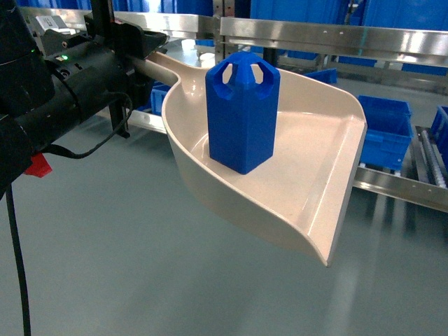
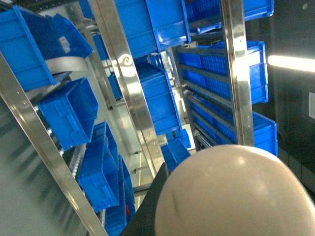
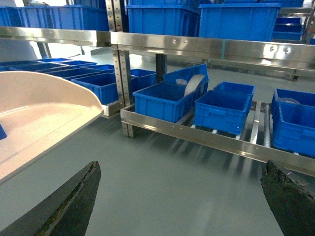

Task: Place part in tray to right shelf

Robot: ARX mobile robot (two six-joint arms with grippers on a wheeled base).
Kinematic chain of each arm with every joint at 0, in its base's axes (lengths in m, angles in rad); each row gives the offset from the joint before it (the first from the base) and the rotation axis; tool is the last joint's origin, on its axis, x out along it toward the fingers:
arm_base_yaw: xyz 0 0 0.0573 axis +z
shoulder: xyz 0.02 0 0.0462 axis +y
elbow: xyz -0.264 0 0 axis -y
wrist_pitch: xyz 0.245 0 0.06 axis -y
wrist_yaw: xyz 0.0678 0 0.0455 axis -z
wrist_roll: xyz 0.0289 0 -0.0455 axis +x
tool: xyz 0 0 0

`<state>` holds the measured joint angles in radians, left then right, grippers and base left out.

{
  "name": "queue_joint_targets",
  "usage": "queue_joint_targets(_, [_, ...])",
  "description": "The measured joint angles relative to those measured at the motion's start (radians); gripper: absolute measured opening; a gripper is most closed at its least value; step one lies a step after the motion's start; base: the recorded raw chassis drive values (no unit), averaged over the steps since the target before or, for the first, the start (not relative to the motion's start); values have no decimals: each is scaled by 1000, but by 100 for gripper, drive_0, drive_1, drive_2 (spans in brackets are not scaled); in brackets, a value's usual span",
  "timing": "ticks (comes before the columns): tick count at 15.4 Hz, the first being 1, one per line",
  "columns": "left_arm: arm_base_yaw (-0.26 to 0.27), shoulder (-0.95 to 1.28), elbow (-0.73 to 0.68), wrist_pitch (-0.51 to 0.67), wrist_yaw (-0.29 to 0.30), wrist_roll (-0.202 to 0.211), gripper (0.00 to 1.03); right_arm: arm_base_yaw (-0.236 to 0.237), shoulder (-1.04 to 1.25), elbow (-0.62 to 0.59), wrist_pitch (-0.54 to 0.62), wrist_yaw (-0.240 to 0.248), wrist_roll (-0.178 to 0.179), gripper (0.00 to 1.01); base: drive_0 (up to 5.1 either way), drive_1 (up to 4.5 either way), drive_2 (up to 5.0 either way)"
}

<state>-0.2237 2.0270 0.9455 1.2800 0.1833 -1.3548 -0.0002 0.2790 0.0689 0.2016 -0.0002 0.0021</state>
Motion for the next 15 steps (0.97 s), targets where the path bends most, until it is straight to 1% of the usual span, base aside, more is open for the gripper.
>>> queue_joint_targets(15, [-4, 0, 0, 0, 2, 0, 12, 0, 0, 0, 0, 0, 0, 98, -162, -162, -162])
